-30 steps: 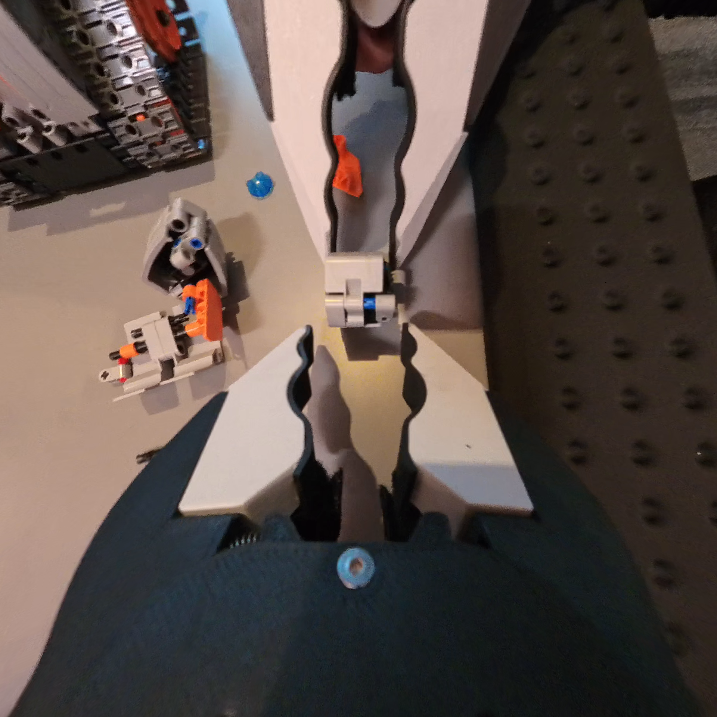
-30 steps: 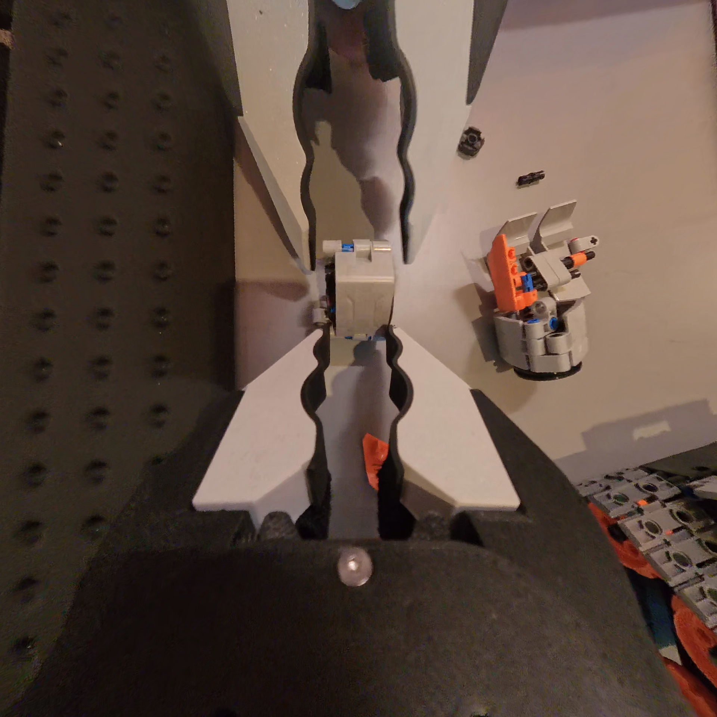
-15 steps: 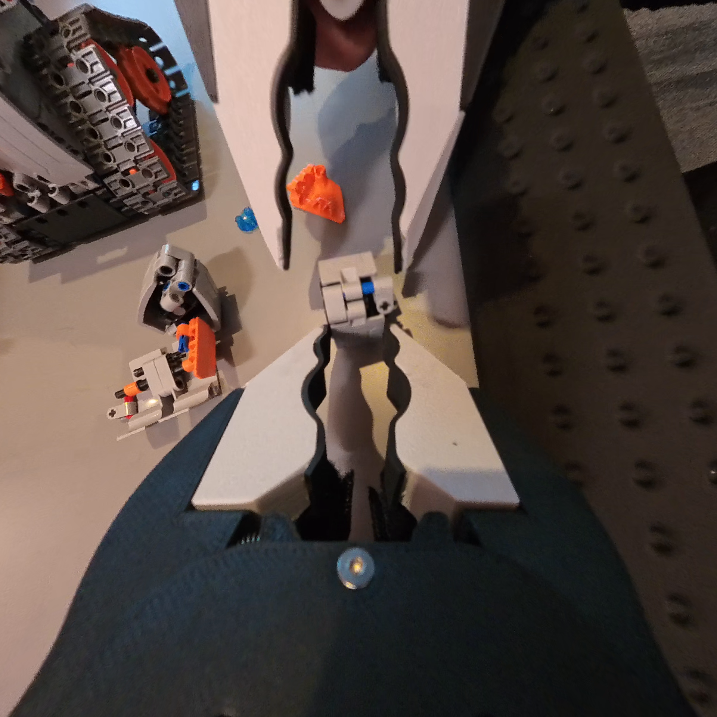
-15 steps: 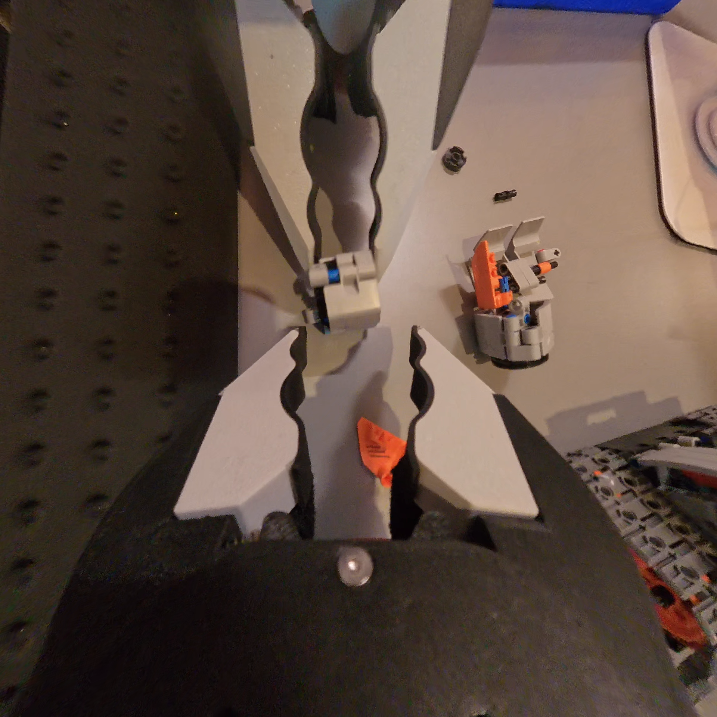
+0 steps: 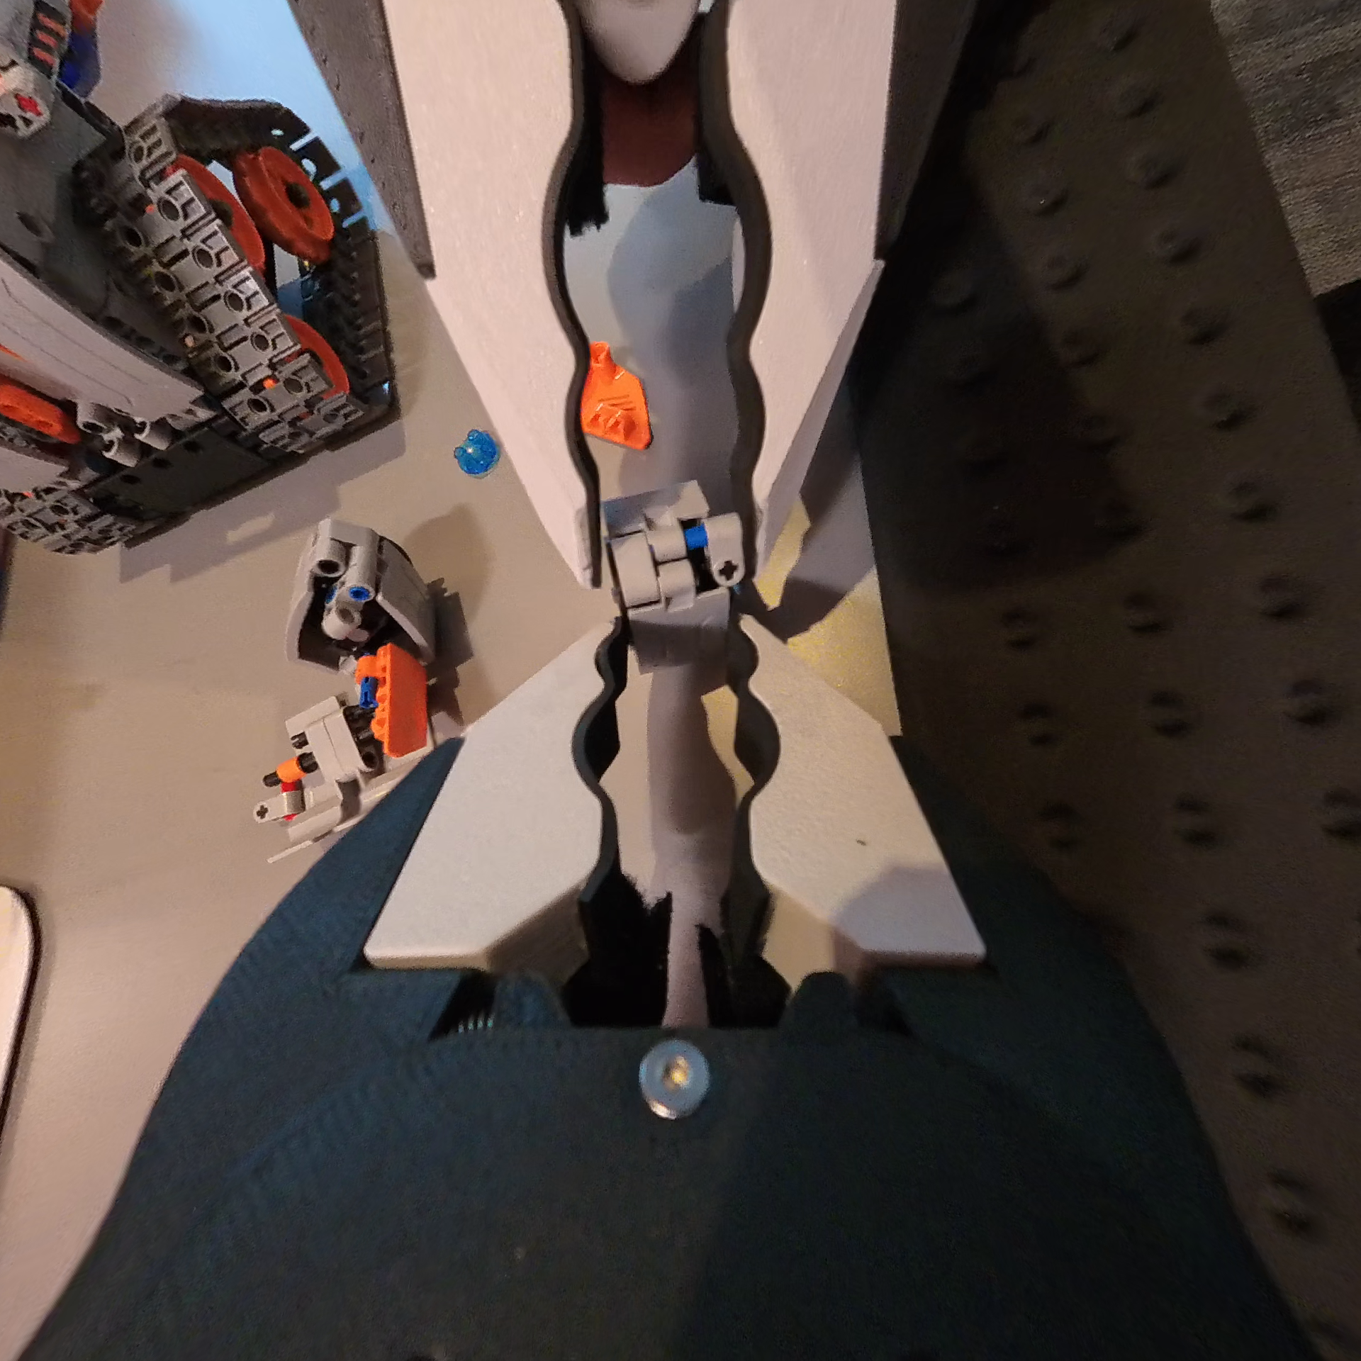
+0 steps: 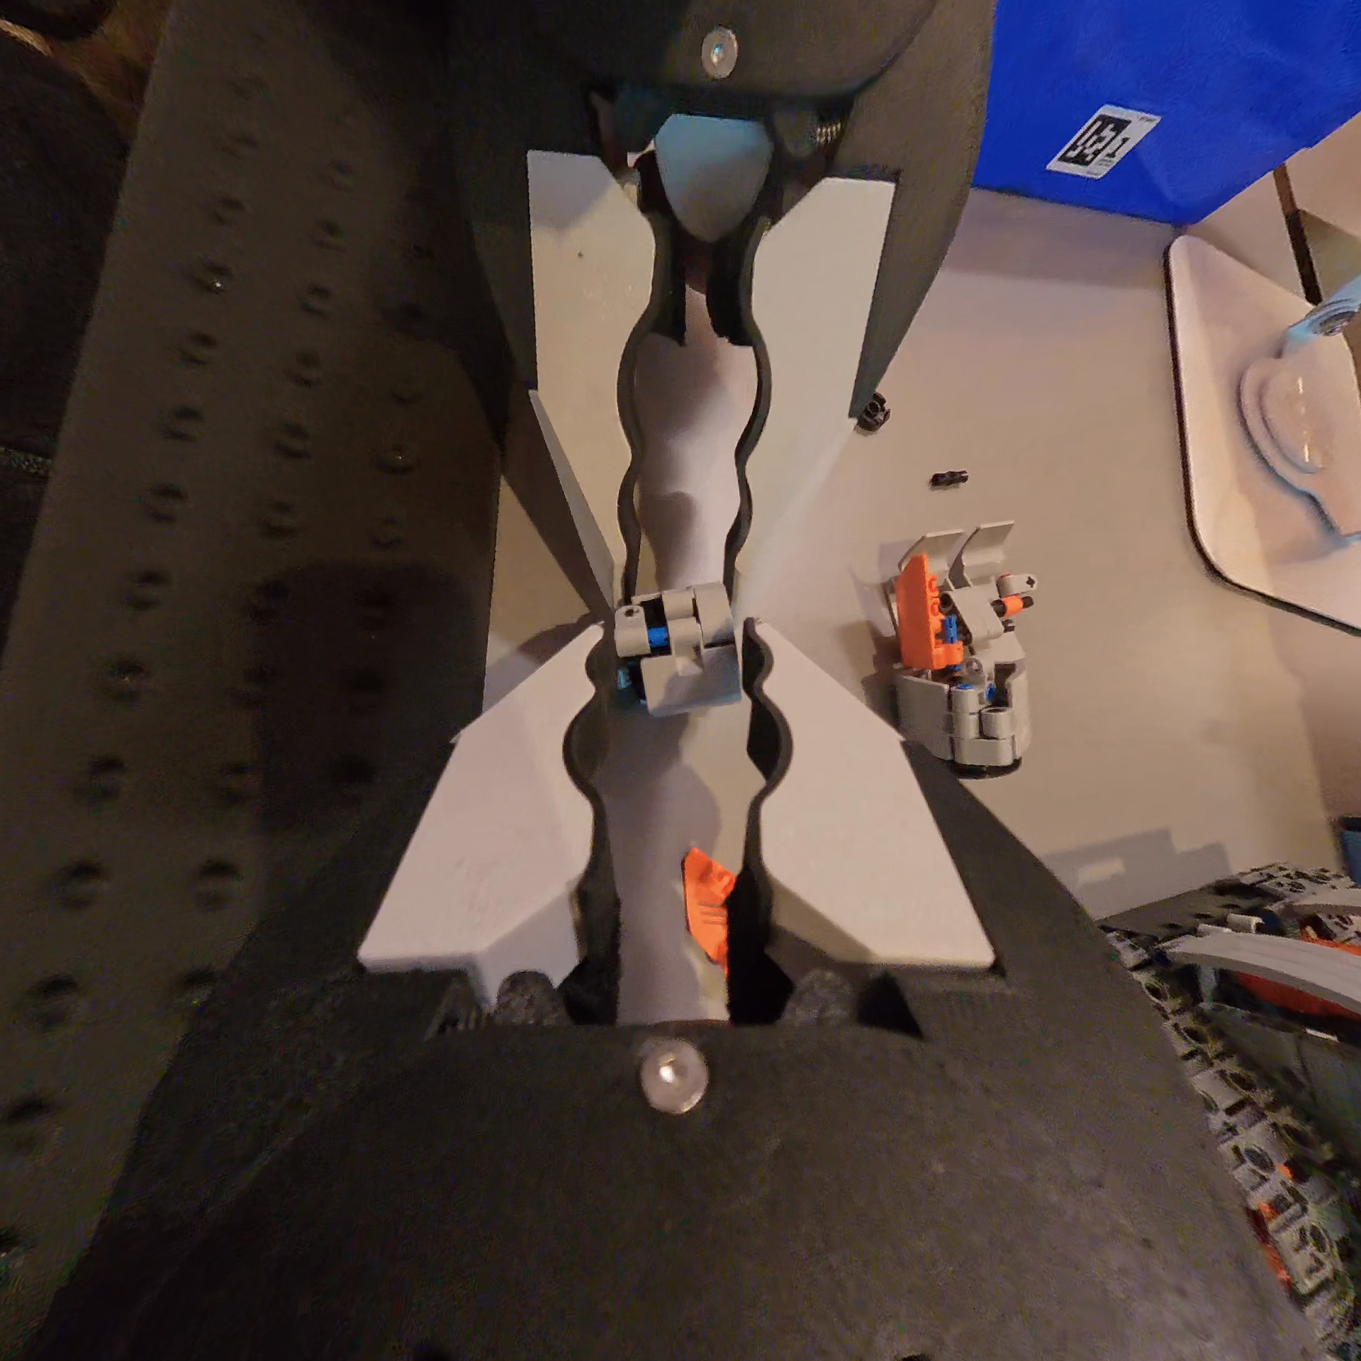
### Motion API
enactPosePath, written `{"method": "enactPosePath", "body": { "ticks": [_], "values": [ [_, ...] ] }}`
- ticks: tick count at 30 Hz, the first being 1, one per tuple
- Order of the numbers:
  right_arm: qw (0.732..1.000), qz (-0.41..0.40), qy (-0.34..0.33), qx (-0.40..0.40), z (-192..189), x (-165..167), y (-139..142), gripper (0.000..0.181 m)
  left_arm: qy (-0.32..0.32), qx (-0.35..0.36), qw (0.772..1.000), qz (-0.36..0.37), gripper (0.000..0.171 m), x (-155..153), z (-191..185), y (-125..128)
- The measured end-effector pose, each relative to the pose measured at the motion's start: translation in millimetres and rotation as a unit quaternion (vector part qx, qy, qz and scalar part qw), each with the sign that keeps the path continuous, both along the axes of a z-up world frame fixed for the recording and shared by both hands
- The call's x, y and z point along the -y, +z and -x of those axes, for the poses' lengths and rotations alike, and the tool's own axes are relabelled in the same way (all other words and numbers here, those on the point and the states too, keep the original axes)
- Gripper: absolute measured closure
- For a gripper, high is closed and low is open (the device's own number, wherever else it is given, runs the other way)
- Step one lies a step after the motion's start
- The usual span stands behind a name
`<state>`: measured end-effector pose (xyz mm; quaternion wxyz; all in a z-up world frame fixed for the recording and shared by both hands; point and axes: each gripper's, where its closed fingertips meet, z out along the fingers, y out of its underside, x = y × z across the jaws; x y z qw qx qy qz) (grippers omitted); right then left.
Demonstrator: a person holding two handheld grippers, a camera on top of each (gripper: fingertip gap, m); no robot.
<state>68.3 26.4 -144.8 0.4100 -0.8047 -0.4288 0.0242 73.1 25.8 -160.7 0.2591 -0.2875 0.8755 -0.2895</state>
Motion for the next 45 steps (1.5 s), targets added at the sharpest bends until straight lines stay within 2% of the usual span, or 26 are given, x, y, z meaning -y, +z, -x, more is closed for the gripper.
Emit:
{"method": "enactPosePath", "body": {
  "ticks": [7,11,15,19,29,33,38,41,45],
  "values": [
    [1.000,-0.005,0.005,0.003,0,0,0,0.152,-0.005,0.012,1.000,-0.007,0.146,0,0,1],
    [1.000,-0.015,-0.001,-0.003,-2,-3,3,0.152,-0.003,0.026,1.000,-0.005,0.133,4,-2,4],
    [1.000,-0.009,-0.001,-0.006,0,-4,0,0.153,0.005,0.032,0.999,-0.014,0.143,1,-5,3],
    [0.999,0.004,-0.010,-0.030,-1,-6,0,0.154,0.012,0.045,0.998,-0.037,0.144,-1,-6,2],
    [0.999,0.008,-0.027,-0.025,-3,-9,0,0.155,0.026,0.064,0.994,-0.079,0.146,-4,-8,3],
    [0.999,0.006,-0.023,-0.029,-4,-9,0,0.155,0.026,0.059,0.995,-0.070,0.146,-5,-9,3],
    [0.986,0.021,-0.042,-0.161,-13,-11,22,0.154,0.030,0.071,0.997,0.030,0.141,-7,-14,25],
    [0.970,0.023,-0.044,-0.237,-11,-11,36,0.154,0.028,0.064,0.997,0.044,0.125,-4,-14,25],
    [0.945,0.042,-0.047,-0.320,-11,-13,47,0.154,0.033,0.051,0.992,0.108,0.125,-2,-14,33]
  ]
}}
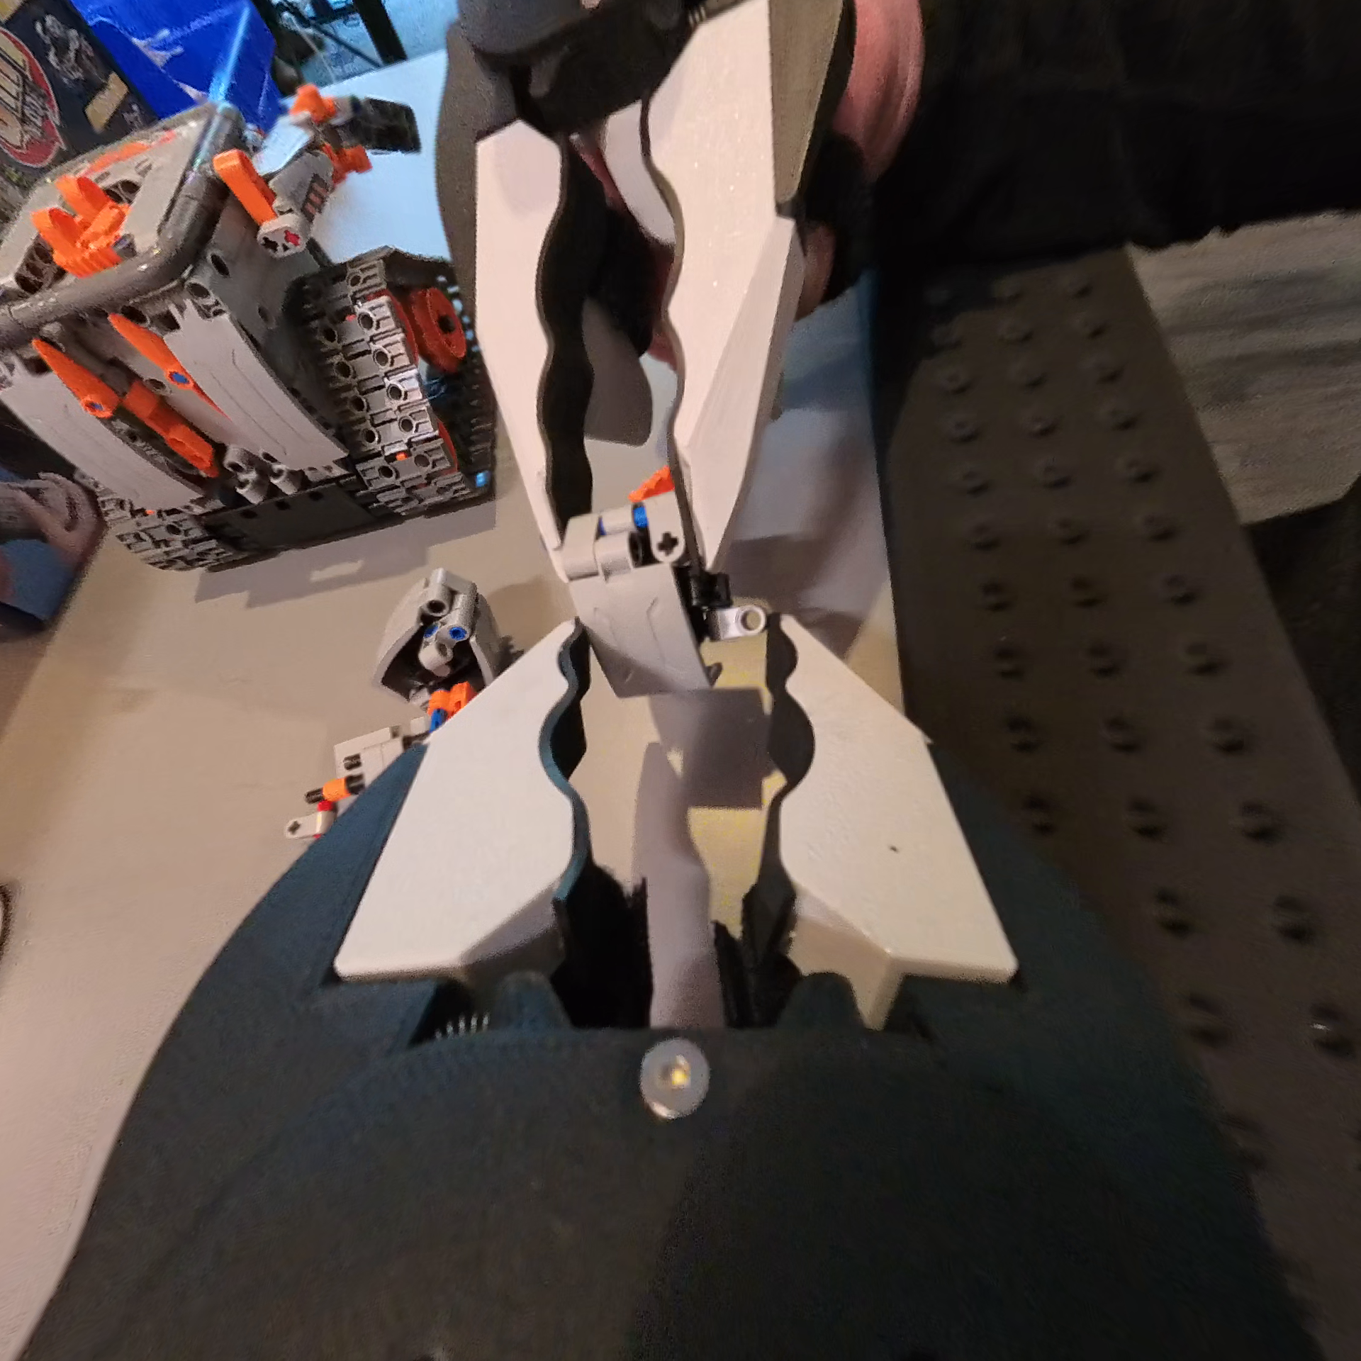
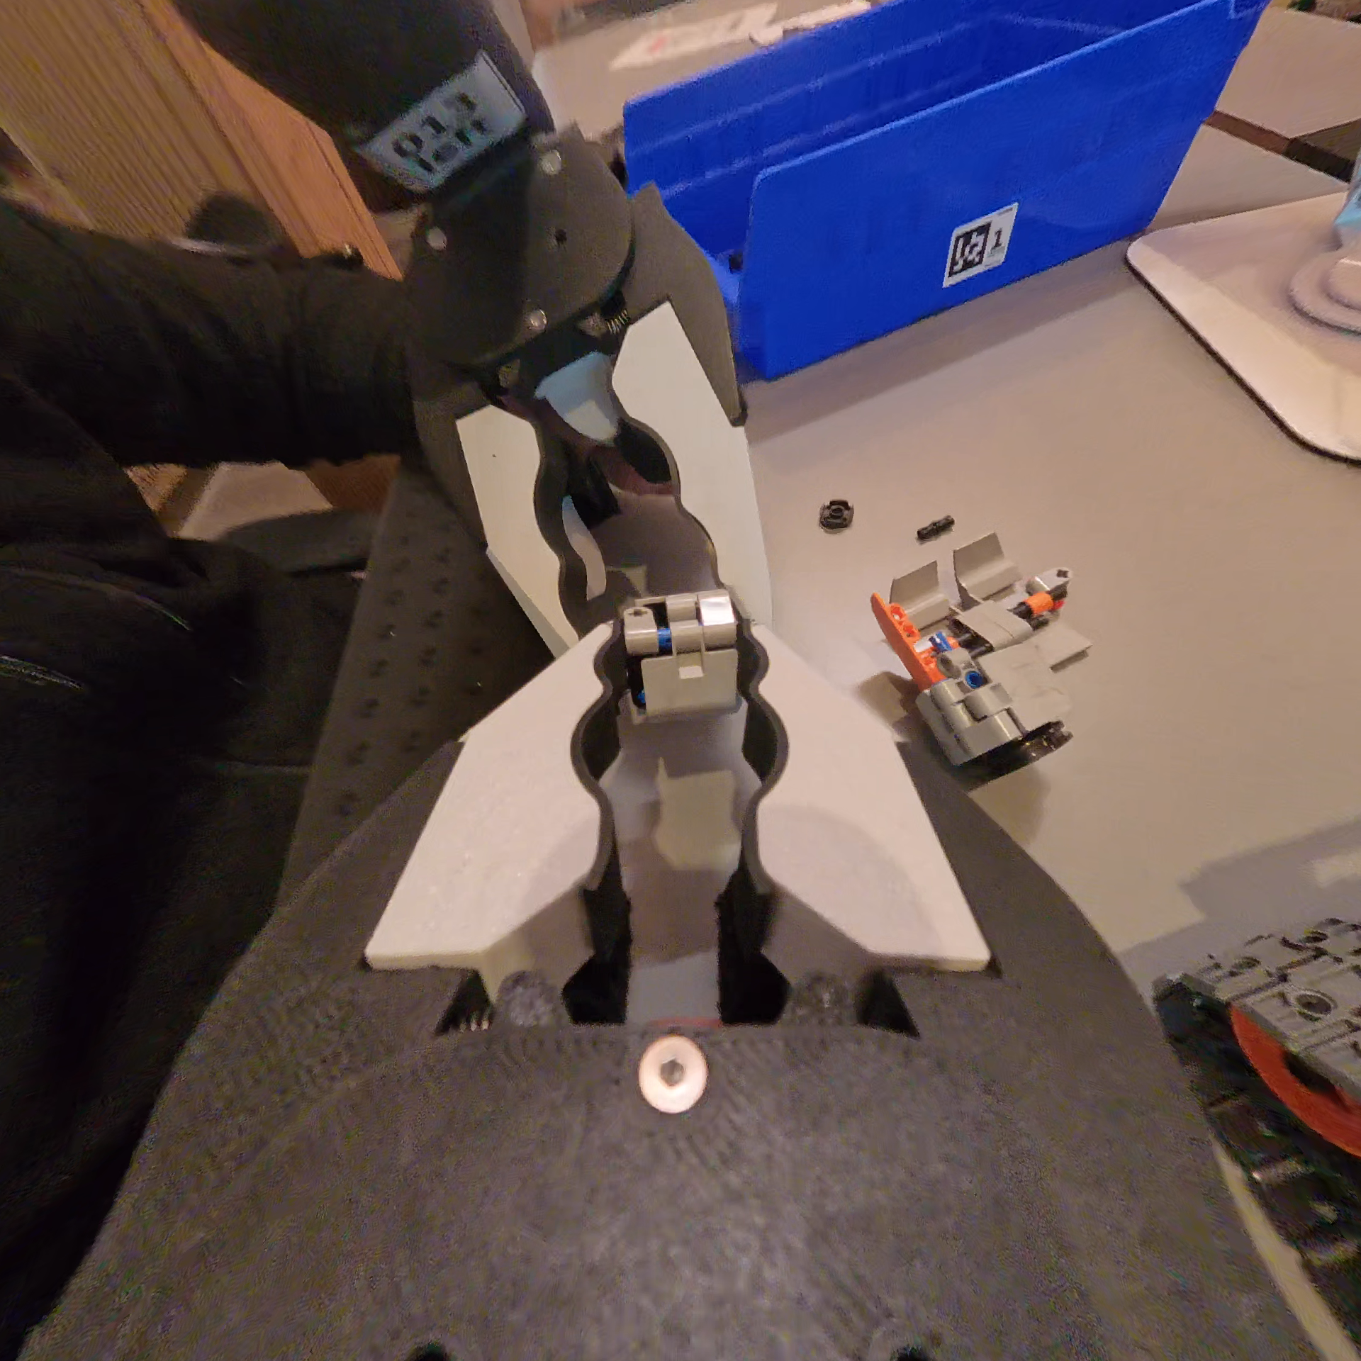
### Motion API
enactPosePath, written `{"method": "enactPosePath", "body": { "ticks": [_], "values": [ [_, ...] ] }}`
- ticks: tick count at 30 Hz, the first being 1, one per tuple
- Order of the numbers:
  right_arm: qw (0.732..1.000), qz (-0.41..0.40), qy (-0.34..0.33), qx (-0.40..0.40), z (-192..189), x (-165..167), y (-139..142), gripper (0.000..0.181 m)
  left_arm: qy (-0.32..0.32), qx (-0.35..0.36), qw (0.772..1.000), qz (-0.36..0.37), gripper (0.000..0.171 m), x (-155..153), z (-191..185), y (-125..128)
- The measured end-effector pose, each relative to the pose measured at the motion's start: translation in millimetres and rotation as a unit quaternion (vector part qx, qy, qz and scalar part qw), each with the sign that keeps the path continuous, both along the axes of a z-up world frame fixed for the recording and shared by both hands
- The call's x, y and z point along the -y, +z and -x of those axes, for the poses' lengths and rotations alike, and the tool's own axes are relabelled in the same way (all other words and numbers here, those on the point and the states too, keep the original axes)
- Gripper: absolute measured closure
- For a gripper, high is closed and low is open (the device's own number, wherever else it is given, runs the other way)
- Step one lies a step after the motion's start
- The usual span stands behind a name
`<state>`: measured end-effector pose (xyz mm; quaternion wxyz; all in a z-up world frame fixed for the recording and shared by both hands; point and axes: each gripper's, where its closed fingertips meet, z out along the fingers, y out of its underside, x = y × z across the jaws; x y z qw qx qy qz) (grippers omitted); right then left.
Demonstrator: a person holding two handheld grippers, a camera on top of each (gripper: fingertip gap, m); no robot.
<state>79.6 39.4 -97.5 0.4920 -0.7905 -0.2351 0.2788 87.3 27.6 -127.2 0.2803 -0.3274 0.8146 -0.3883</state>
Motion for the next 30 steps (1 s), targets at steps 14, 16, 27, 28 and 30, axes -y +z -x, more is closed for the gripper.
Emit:
{"method": "enactPosePath", "body": {
  "ticks": [14,16,27,28,30],
  "values": [
    [0.997,-0.006,-0.024,-0.079,-13,0,19,0.148,-0.015,-0.047,0.986,0.162,0.127,-2,4,16],
    [0.997,-0.011,-0.027,-0.074,-14,0,20,0.148,-0.016,-0.054,0.984,0.172,0.127,-2,4,16],
    [0.998,-0.028,-0.047,0.005,-14,-4,12,0.151,-0.013,-0.061,0.983,0.174,0.127,-3,3,13],
    [0.998,-0.029,-0.048,0.012,-14,-4,11,0.151,-0.010,-0.057,0.985,0.166,0.127,-4,2,12],
    [0.998,-0.031,-0.048,0.025,-14,-4,9,0.152,-0.001,-0.039,0.989,0.140,0.127,-7,0,12]
  ]
}}
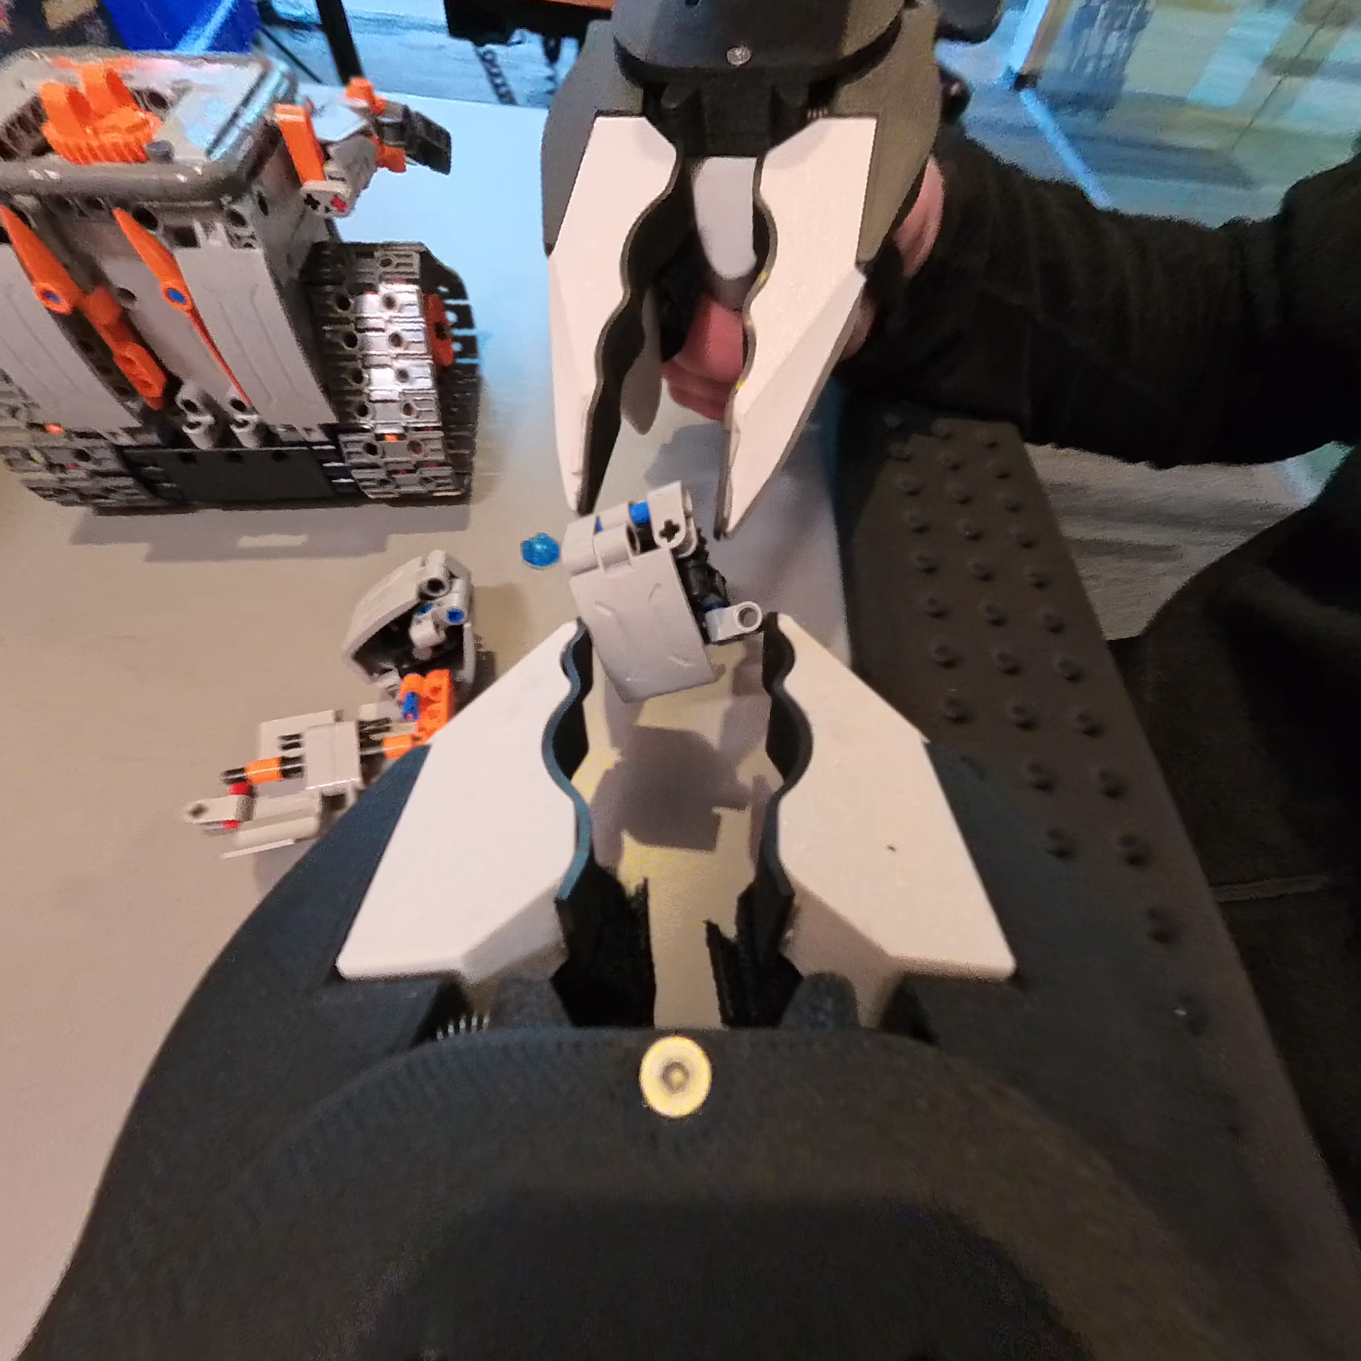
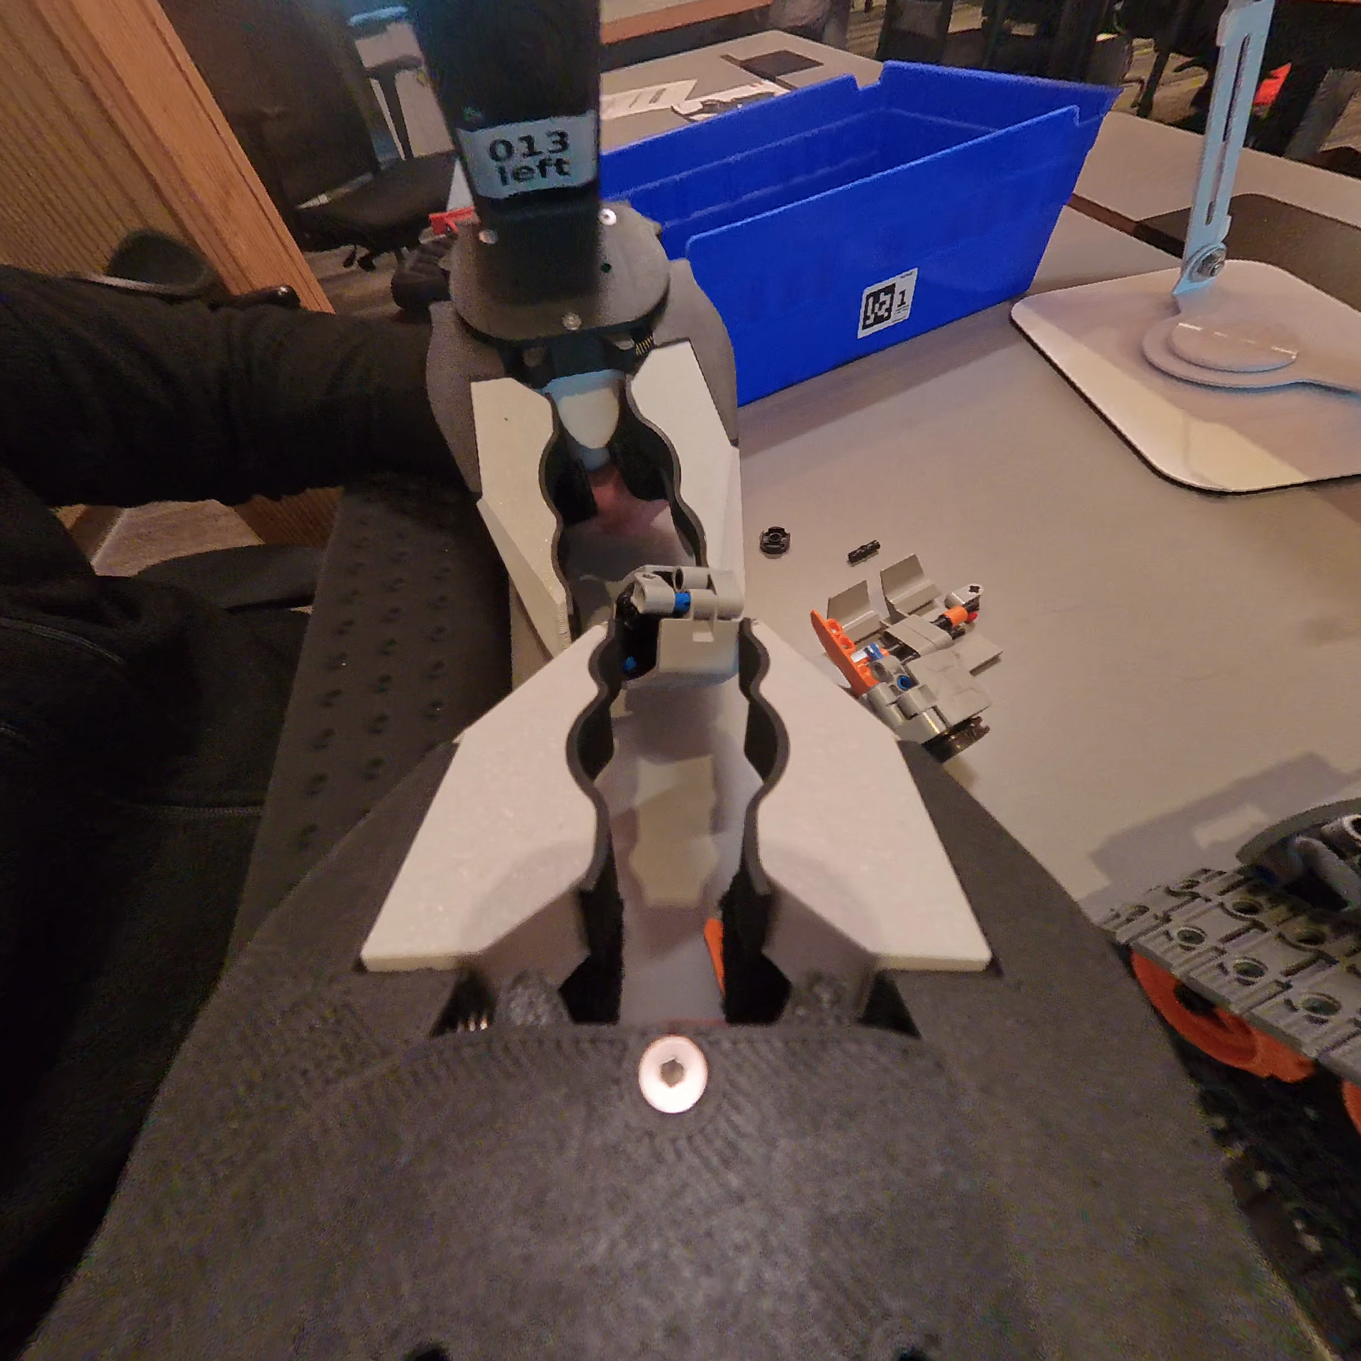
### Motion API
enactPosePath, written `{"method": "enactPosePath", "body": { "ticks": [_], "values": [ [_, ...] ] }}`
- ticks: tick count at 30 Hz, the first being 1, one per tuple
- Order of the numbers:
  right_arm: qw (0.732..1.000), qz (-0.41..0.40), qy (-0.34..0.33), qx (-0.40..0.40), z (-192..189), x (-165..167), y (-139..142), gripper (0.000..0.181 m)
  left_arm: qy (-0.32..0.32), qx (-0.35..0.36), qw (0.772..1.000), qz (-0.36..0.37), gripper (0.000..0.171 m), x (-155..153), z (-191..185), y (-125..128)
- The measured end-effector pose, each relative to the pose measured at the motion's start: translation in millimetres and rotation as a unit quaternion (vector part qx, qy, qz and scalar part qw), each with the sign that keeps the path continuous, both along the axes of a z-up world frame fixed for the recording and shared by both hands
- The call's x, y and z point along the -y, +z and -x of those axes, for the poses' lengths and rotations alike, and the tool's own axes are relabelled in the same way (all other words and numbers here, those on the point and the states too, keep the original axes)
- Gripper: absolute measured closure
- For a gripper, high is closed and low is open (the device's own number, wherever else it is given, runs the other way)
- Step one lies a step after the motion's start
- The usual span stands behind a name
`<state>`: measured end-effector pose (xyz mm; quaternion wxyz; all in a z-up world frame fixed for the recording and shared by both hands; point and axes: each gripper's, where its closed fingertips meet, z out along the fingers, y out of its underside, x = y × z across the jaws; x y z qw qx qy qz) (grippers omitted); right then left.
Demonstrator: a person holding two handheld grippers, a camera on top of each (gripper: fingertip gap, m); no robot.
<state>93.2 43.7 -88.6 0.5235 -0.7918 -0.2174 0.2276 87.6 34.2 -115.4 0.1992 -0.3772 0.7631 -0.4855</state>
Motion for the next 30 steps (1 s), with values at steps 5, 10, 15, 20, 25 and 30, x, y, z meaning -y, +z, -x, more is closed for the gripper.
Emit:
{"method": "enactPosePath", "body": {
  "ticks": [5,10,15,20,25,30],
  "values": [
    [0.999,-0.007,-0.010,0.048,-3,-2,-7,0.154,0.029,0.060,0.988,-0.140,0.127,-6,-6,-5],
    [0.997,-0.021,-0.015,0.070,-4,-3,-6,0.155,0.042,0.089,0.977,-0.188,0.128,-10,-8,-3],
    [0.994,-0.030,-0.018,0.102,-5,-3,-8,0.157,0.050,0.105,0.967,-0.228,0.128,-13,-9,-3],
    [0.991,-0.039,-0.021,0.126,-5,-3,-8,0.157,0.052,0.110,0.963,-0.241,0.127,-14,-9,-4],
    [0.988,-0.051,-0.024,0.147,-6,-3,-8,0.158,0.057,0.122,0.956,-0.260,0.128,-16,-10,-3],
    [0.982,-0.064,-0.030,0.177,-7,-4,-8,0.161,0.064,0.133,0.948,-0.281,0.128,-18,-11,-2]
  ]
}}
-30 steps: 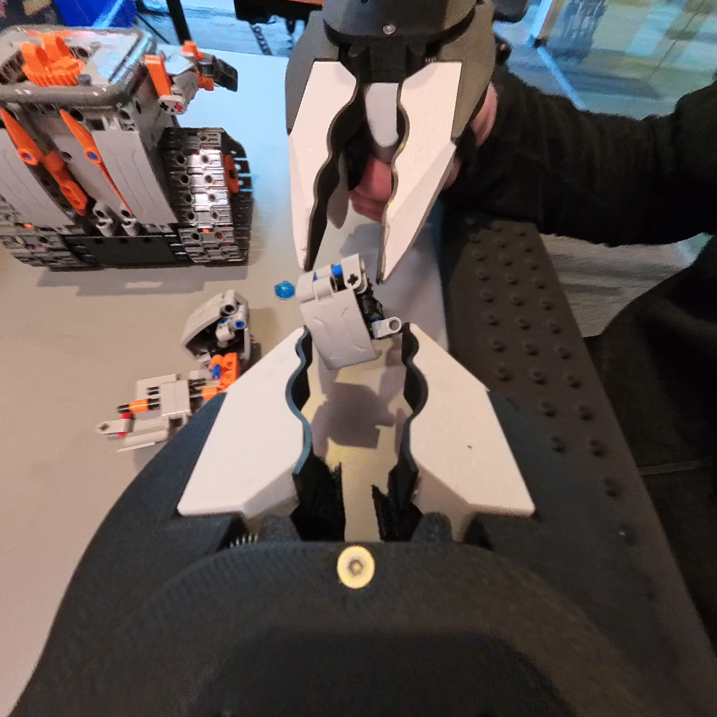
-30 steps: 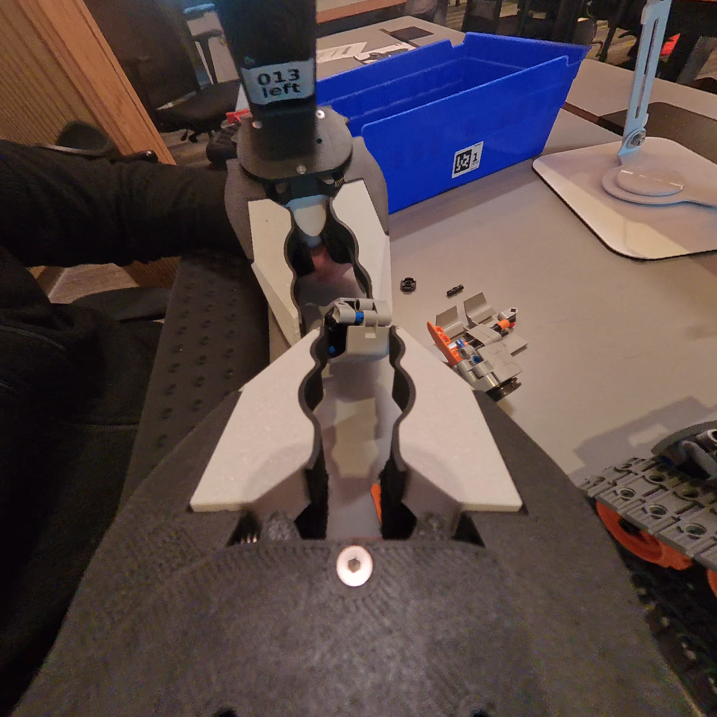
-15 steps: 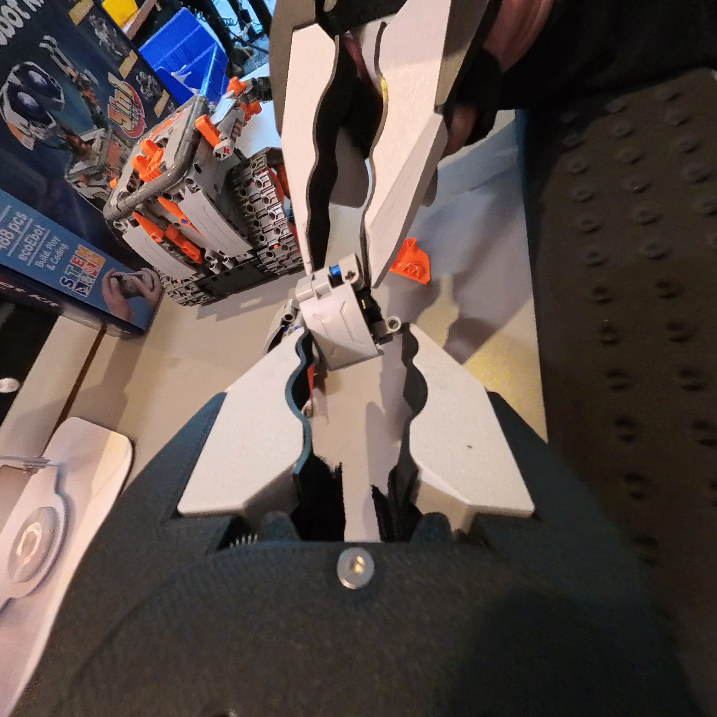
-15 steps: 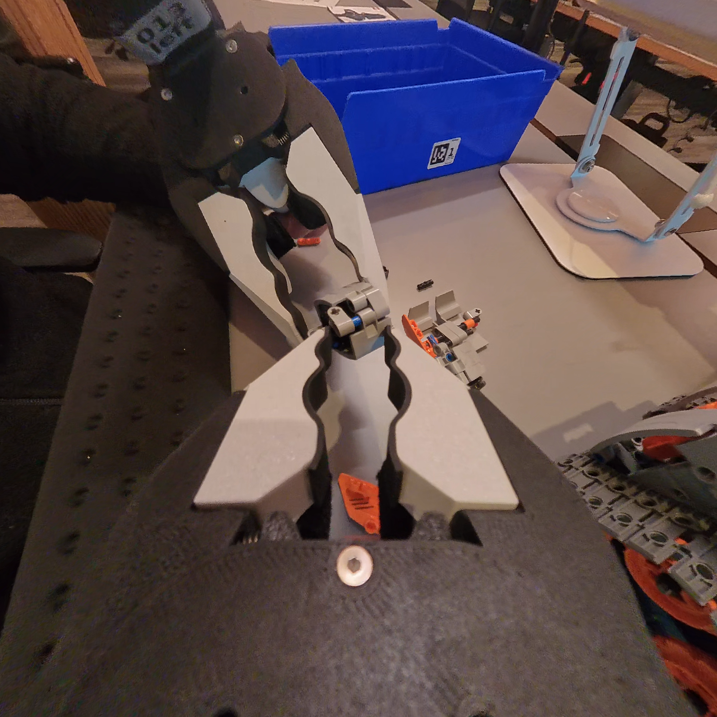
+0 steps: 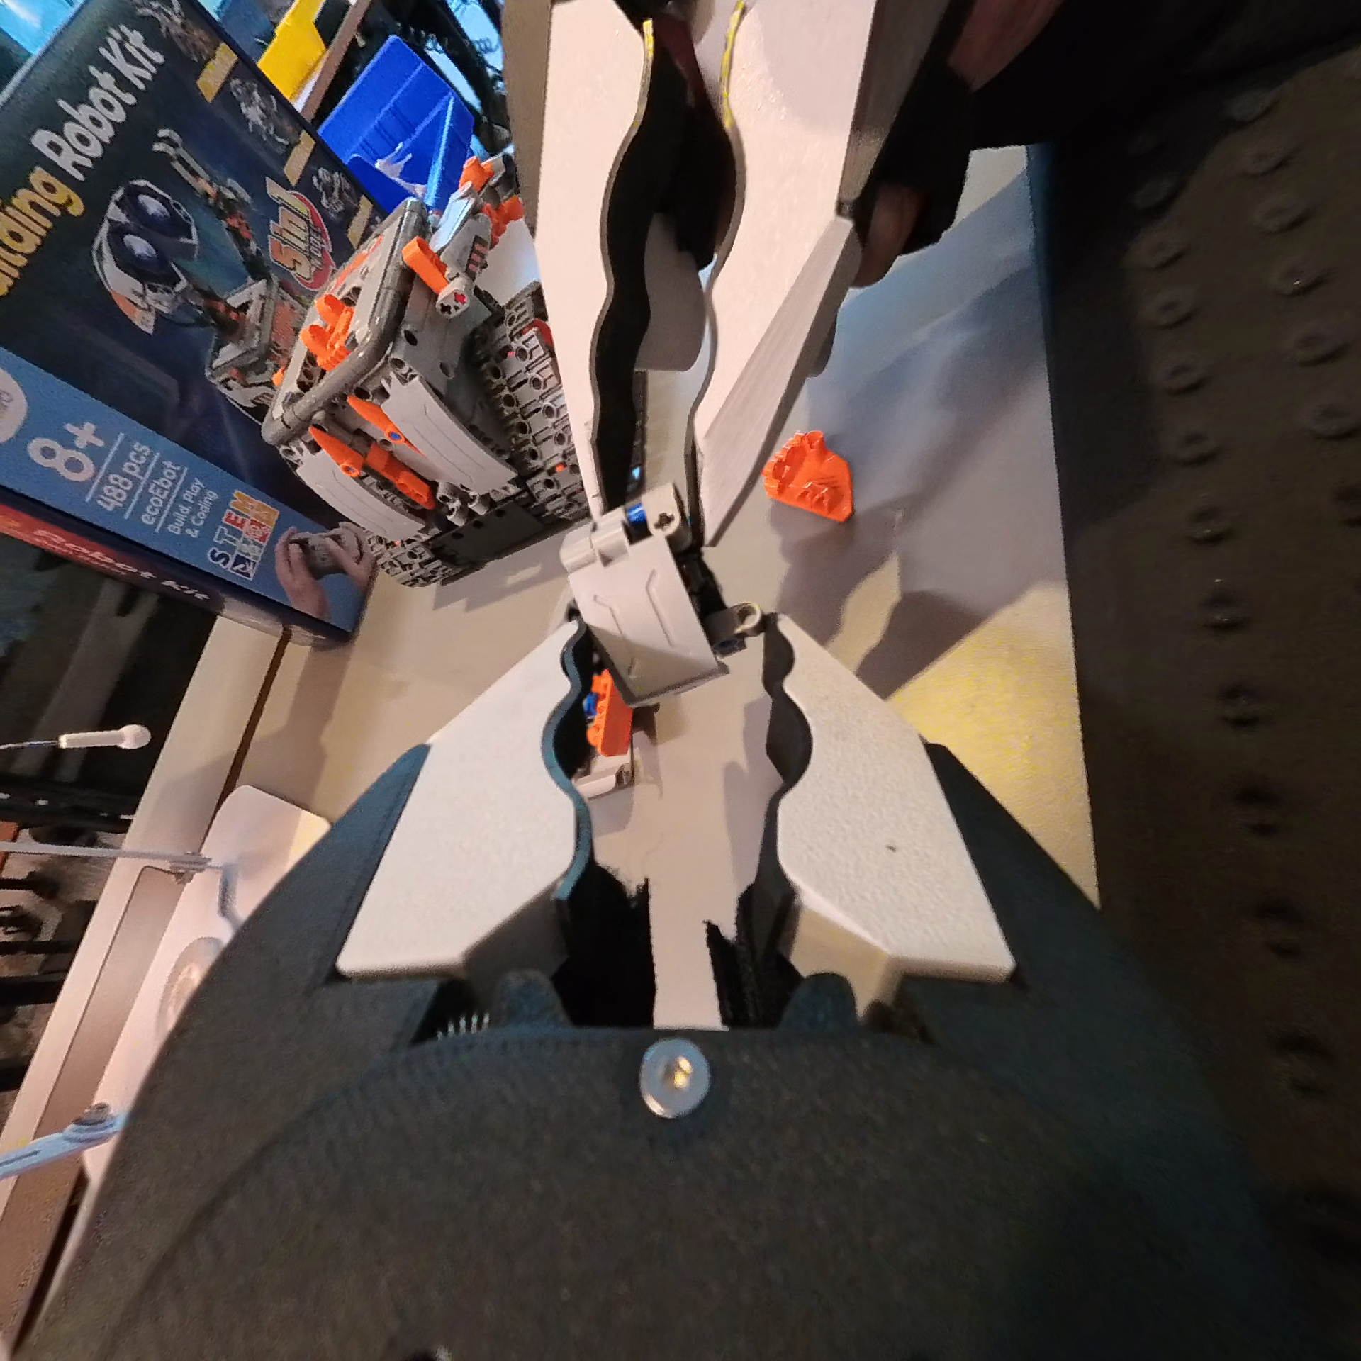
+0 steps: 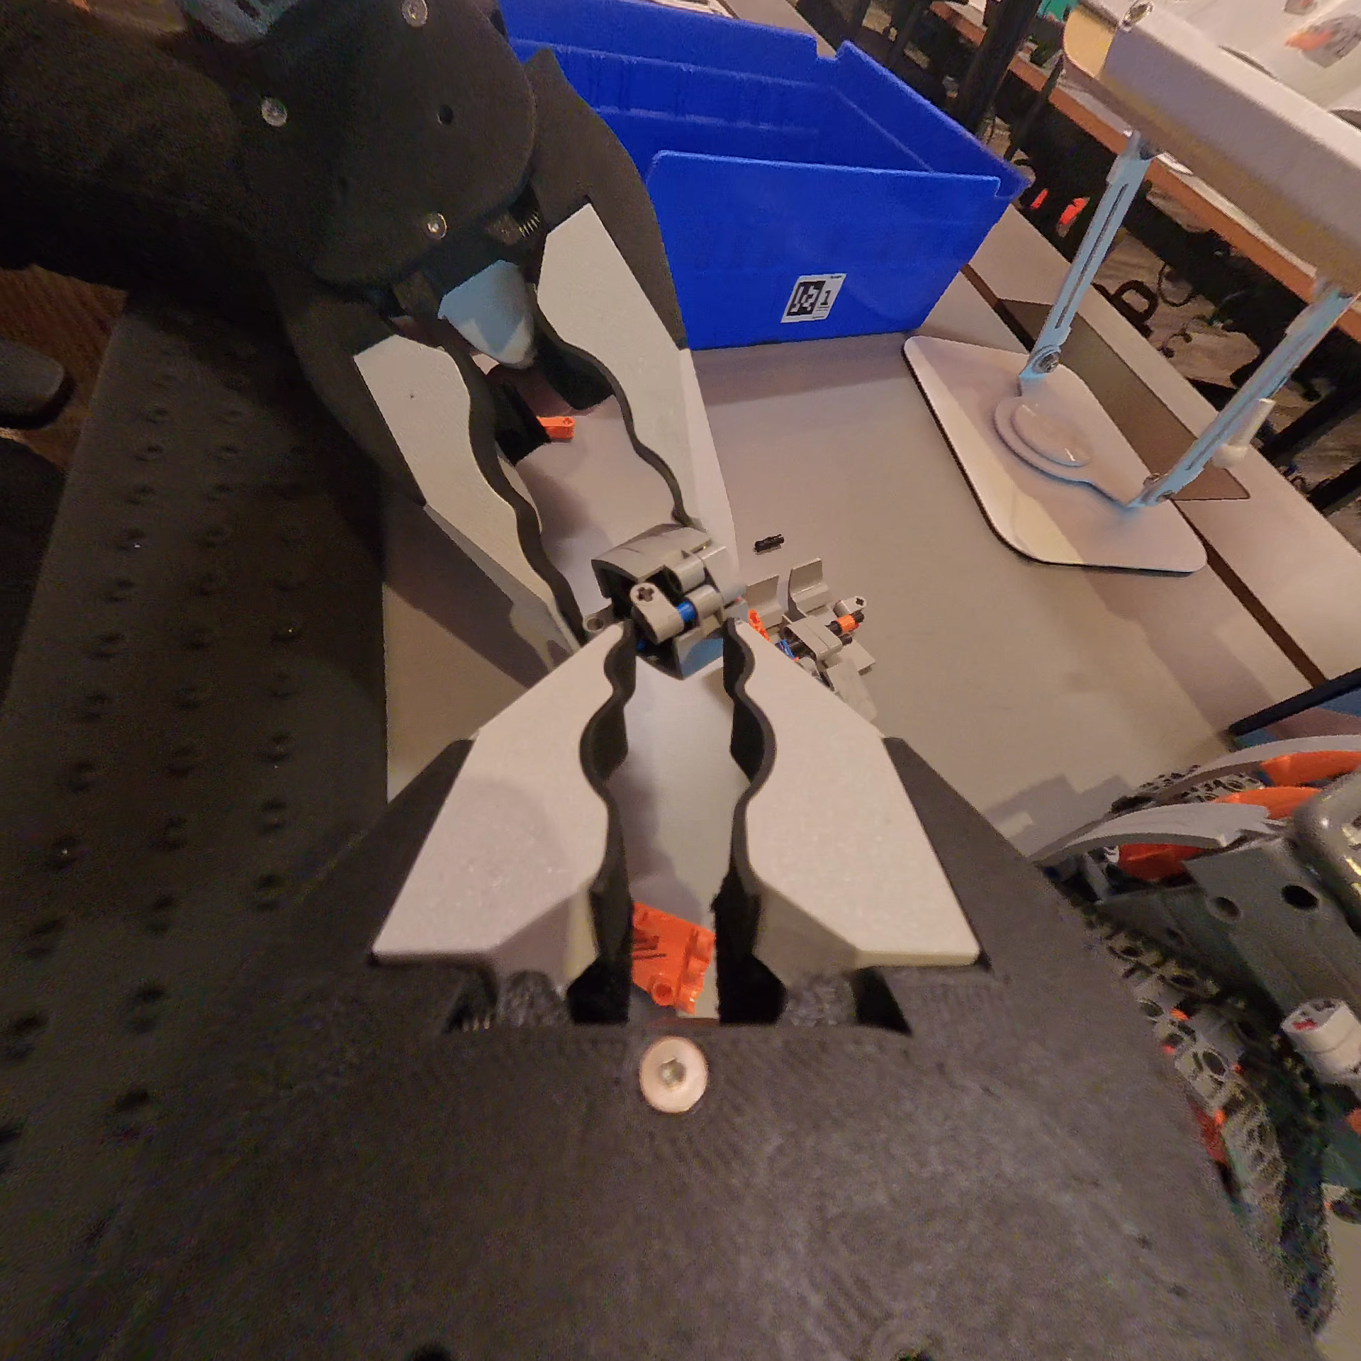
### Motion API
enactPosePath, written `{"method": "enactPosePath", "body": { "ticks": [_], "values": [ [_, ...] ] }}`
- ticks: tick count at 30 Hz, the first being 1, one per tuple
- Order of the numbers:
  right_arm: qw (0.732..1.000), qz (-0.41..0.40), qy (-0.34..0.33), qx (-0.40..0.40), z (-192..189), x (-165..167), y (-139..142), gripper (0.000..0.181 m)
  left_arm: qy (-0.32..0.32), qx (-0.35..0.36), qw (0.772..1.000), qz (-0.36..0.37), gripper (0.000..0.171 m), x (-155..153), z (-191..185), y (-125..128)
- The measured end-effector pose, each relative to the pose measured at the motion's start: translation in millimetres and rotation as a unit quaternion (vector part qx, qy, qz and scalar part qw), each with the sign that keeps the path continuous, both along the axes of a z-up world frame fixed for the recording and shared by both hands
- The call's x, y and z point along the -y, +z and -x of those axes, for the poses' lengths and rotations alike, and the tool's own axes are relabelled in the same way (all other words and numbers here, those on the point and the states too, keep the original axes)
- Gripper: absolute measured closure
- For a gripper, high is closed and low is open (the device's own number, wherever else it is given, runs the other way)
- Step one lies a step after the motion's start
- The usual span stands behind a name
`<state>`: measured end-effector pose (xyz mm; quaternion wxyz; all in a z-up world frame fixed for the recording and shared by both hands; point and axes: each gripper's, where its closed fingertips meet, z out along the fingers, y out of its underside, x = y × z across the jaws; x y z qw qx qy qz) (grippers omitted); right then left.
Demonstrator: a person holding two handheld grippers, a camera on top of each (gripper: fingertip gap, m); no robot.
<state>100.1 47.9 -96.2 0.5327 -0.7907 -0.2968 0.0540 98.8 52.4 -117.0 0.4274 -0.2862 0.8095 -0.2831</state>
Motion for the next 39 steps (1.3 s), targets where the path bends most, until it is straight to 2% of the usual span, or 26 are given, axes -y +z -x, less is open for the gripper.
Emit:
{"method": "enactPosePath", "body": {
  "ticks": [5,16,20,27,34,39],
  "values": [
    [0.999,-0.015,-0.007,0.040,-1,-1,0,0.163,0.006,0.011,1.000,-0.023,0.128,-2,-1,1],
    [0.995,-0.037,-0.017,0.087,-3,-2,2,0.167,0.007,0.001,1.000,0.007,0.128,-3,-2,1],
    [0.994,-0.058,-0.022,0.093,-3,-2,8,0.168,-0.001,-0.018,0.997,0.076,0.127,-1,-1,4],
    [0.991,-0.075,-0.022,0.104,-3,-1,14,0.171,-0.025,-0.088,0.971,0.219,0.127,2,1,0],
    [0.985,-0.077,-0.024,0.154,-2,-2,8,0.170,-0.049,-0.123,0.949,0.286,0.127,8,5,1],
    [0.976,-0.086,-0.026,0.197,-1,-2,5,0.171,-0.052,-0.135,0.943,0.299,0.127,8,5,-1]
  ]
}}
